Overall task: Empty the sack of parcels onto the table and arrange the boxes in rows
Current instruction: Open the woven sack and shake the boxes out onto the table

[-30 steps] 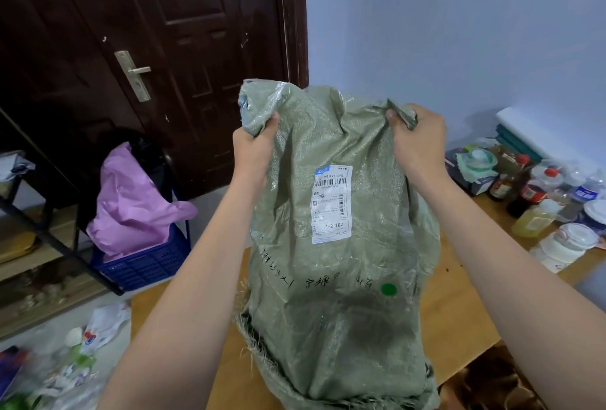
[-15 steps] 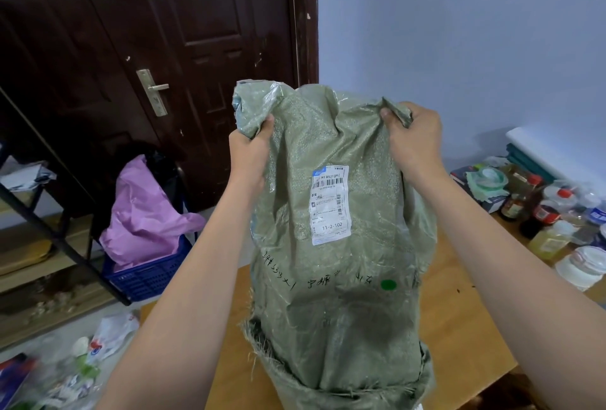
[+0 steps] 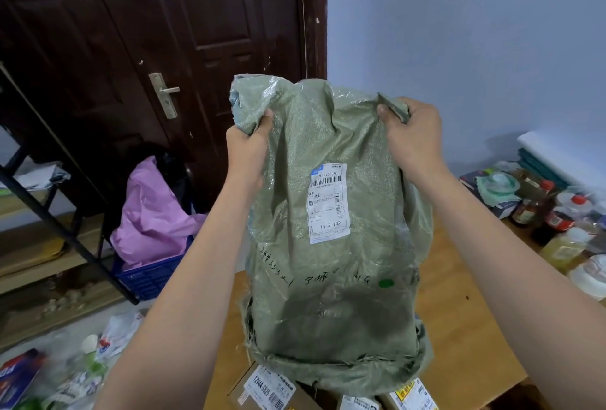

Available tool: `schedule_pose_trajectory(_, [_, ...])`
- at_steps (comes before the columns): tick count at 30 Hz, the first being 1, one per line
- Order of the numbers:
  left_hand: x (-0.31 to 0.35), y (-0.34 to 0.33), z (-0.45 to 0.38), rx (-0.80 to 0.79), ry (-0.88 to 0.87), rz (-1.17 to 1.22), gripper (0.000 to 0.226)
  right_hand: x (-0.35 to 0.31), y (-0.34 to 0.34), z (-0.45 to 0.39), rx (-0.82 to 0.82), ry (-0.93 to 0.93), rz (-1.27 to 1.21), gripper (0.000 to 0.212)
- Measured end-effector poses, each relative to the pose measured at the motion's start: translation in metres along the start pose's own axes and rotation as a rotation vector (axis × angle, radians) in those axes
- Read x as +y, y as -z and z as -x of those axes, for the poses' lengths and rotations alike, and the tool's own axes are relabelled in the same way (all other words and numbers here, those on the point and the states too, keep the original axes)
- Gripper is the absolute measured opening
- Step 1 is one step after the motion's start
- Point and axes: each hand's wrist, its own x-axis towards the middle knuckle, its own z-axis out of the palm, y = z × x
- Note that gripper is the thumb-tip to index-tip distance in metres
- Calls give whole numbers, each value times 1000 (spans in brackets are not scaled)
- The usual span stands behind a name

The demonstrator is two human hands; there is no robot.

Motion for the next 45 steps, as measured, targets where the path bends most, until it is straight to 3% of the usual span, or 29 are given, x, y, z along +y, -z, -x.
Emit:
schedule_pose_trajectory(6, [3, 1, -2, -9, -3, -5, 8, -8, 3, -2, -1, 16, 12, 44])
schedule_pose_trajectory(15, [-2, 3, -4, -5, 18, 19, 10, 0, 1, -2, -55, -11, -22, 29])
schedule_pose_trajectory(19, [-7, 7, -5, 2, 75, 115, 10, 1, -1, 13, -163, -94, -33, 9])
schedule_pose_trajectory(23, [-11, 1, -1, -60, 140, 135, 23, 3, -3, 26, -371, -261, -124, 18])
schedule_pose_trajectory(27, [-16, -19, 13, -153, 189, 130, 18, 3, -20, 34, -571, -222, 16, 58])
schedule_pose_trajectory(31, [-20, -32, 23, -196, 207, 128, 12, 1, -40, 44, -616, -152, 4, 78])
schedule_pose_trajectory(35, [-20, -34, 26, -297, 222, 118, 18, 2, -52, 46, -610, -209, -53, 104])
schedule_pose_trajectory(37, [-21, -34, 27, -349, 212, 88, 20, 4, -55, 45, -533, -213, 3, 98])
schedule_pose_trajectory(41, [-23, -23, 25, -513, 193, 64, 34, 2, -51, 35, -386, -145, 100, 60])
schedule_pose_trajectory(45, [-37, -3, 17, -594, 182, -165, 68, 2, -44, 25, -243, -116, 91, 28])
